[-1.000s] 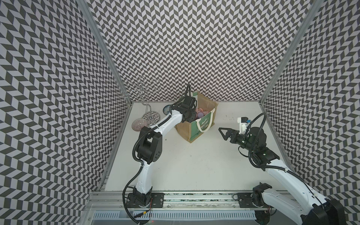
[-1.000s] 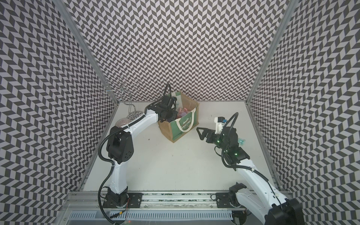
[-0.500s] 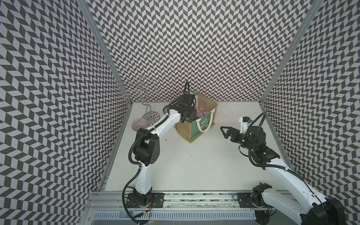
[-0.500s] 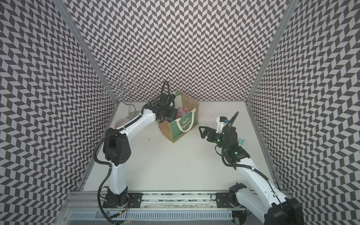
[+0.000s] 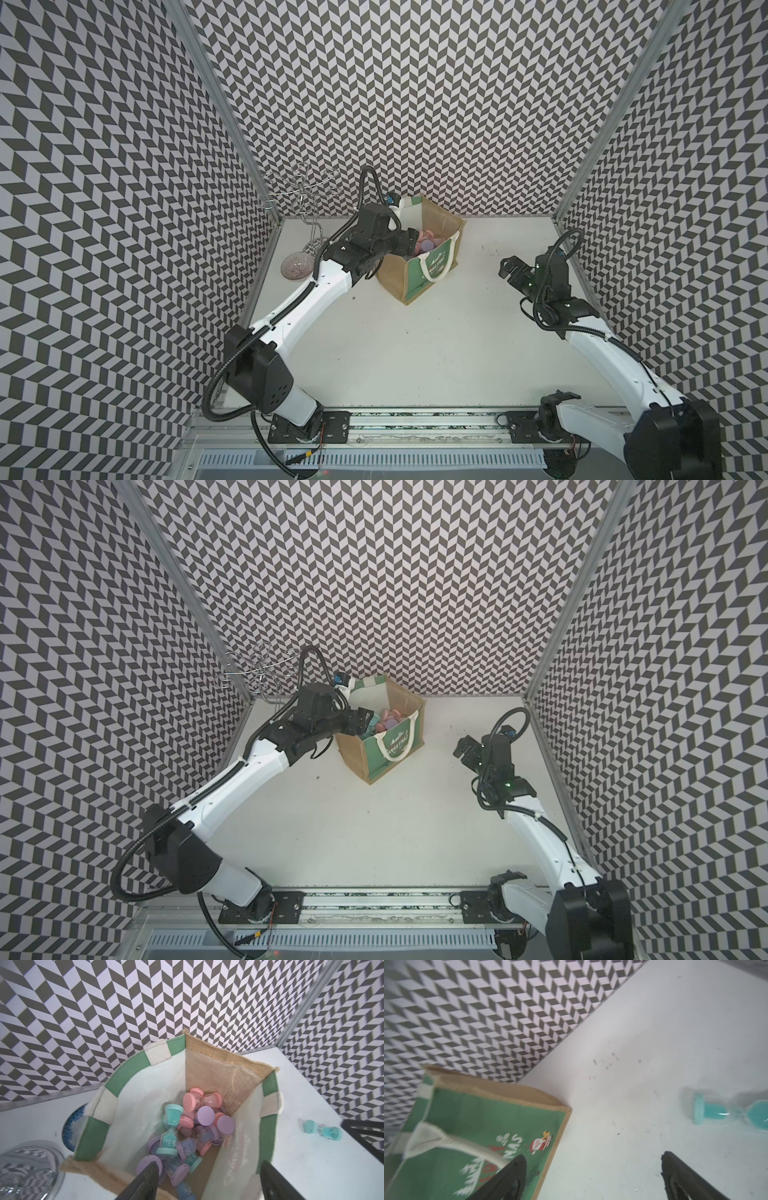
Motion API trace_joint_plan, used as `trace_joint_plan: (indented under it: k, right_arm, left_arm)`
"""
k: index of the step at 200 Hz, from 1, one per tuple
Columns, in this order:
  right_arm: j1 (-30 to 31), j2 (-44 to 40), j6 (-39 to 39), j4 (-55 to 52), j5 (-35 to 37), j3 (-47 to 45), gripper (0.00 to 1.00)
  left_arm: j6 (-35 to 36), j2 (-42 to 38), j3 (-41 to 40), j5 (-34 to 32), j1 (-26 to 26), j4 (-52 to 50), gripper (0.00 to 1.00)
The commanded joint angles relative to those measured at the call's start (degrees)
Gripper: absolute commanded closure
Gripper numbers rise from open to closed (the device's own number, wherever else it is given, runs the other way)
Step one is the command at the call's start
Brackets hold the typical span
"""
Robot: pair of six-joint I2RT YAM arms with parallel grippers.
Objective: Put the hourglass into the canvas bag
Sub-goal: Place the hourglass in the canvas bag, then pick up the hourglass from the center of the board.
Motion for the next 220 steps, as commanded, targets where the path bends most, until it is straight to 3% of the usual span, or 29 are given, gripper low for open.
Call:
trace_joint_plan:
  k: [1,53,100,129,188,220]
  right_arm:
    - [-2.91,2.72,3.53,-1.15,6.43,1.03,0.01]
    - [-8.12,11.44,8.05,-2.91,11.3,3.88,0.01]
    - [-8.85,23.85,18.33,-15.01,15.63,14.86,0.01]
    - [-9.43,26.69,23.55,-13.75,15.4,14.72,0.0]
    - [-10.17,32.97,27.98,-15.98,16.86,17.85,0.02]
    - [-10.17,35.46,29.14,-17.49,13.8,19.18,0.06]
  left_arm:
    - [-2.83,-4.5,-4.22,2.28,-0.81,6.74,0.14]
    - [-3.51,-10.7,-10.13,3.6,-5.05,10.02,0.01]
    - [-4.58,-11.92,-13.75,3.49,-9.29,13.04,0.01]
    - [-5.87,-12.34,-15.85,4.02,-10.09,14.65,0.01]
    - [-5.13,-12.08,-17.09,4.09,-10.34,15.99,0.01]
    - [-4.67,-11.91,-17.11,3.97,-10.28,15.99,0.01]
